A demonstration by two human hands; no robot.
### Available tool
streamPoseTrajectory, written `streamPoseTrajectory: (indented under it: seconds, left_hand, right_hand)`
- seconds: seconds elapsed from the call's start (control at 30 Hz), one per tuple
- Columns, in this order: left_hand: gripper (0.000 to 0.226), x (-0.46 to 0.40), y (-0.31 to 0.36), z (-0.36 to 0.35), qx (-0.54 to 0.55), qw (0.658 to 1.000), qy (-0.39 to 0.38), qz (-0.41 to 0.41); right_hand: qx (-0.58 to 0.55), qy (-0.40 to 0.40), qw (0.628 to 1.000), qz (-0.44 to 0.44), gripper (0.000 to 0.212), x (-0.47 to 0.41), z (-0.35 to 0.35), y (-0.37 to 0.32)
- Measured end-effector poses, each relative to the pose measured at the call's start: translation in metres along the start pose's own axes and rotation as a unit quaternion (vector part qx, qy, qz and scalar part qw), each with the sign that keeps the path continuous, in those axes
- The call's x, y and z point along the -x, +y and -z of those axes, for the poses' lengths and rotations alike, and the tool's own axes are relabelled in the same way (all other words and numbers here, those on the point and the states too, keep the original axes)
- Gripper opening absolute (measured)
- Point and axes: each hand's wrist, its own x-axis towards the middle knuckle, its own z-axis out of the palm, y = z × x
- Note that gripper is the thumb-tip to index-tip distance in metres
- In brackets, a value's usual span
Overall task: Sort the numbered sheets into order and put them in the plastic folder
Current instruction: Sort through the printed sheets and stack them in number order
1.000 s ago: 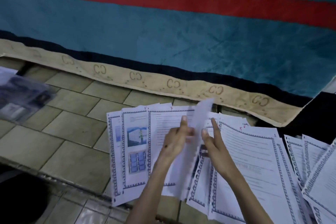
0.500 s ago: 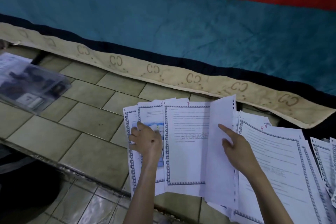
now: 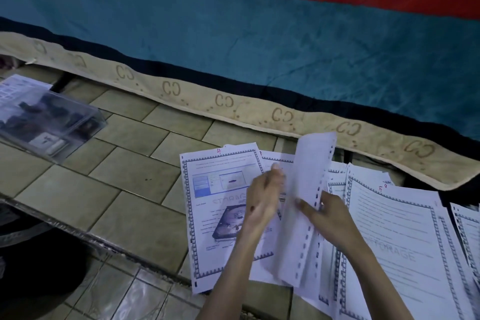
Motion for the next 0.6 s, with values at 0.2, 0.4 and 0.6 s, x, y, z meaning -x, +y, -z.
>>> streamPoseTrajectory:
  seconds: [0.2, 0.4, 0.6]
  left_hand:
    - [0.068, -0.035, -0.04, 0.071, -0.253, 0.915, 0.258, 0.182]
    - [0.029, -0.051, -0.049, 0.09, -0.145, 0.92, 0.328, 0.161]
    - [0.018, -0.021, 0.025, 0.072, -0.16, 0.926, 0.339, -0.035]
  right_hand:
    - [-0.043, -0.027, 0.998, 0.042, 0.065, -0.003, -0.018, 0.008]
    - [-0.044, -0.074, 0.995, 0.045, 0.067, 0.005, -0.035, 0.008]
    - [0.266, -0.086, 0.949, 0.146, 0.045, -0.012, -0.048, 0.033]
